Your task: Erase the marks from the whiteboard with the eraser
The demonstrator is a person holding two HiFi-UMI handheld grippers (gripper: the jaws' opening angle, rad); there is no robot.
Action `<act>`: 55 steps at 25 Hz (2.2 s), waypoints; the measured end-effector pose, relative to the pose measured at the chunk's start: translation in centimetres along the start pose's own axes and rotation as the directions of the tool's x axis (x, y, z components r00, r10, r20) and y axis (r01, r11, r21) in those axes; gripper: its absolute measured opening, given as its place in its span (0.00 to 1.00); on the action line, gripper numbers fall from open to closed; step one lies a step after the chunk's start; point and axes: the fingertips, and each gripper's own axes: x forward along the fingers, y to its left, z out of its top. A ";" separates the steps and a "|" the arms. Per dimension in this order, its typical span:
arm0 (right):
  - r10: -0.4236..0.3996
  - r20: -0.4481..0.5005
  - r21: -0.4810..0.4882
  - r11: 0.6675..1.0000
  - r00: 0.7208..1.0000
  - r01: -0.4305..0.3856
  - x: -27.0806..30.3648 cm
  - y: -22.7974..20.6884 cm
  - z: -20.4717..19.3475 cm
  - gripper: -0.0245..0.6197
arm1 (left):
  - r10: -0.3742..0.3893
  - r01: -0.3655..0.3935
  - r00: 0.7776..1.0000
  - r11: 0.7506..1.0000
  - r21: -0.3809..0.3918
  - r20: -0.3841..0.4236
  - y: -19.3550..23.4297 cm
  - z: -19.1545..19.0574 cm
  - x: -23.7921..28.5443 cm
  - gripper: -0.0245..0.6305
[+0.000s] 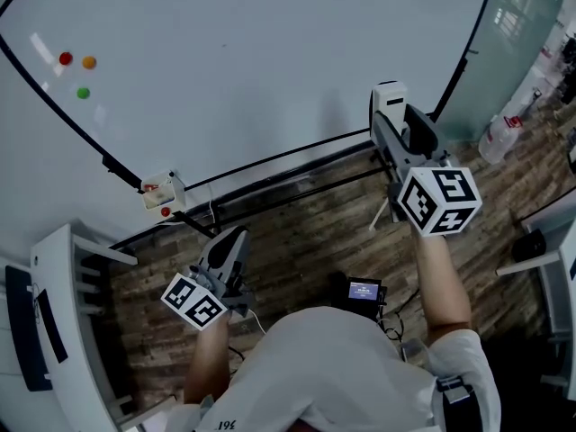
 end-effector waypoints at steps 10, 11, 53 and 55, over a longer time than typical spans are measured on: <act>0.027 -0.044 0.065 0.998 0.999 -0.024 -2.8 2.4 -4.2 0.41 | 0.000 0.000 1.000 0.999 -0.043 -0.005 -0.4 -1.6 -1.6 0.06; 0.030 -0.054 0.075 0.997 0.998 -0.026 -3.1 2.5 -4.8 0.41 | 0.000 -0.001 1.000 0.999 -0.046 -0.009 -0.5 -1.8 -1.7 0.06; 0.175 -0.282 0.143 0.980 0.943 -0.139 -8.0 1.6 -16.3 0.41 | 0.028 -0.033 0.999 0.990 -0.135 -0.042 -6.2 -8.5 1.8 0.06; 0.179 -0.289 0.146 0.979 0.940 -0.142 -8.1 1.2 -16.7 0.41 | 0.033 -0.038 0.998 0.990 -0.137 -0.046 -6.4 -8.8 2.1 0.06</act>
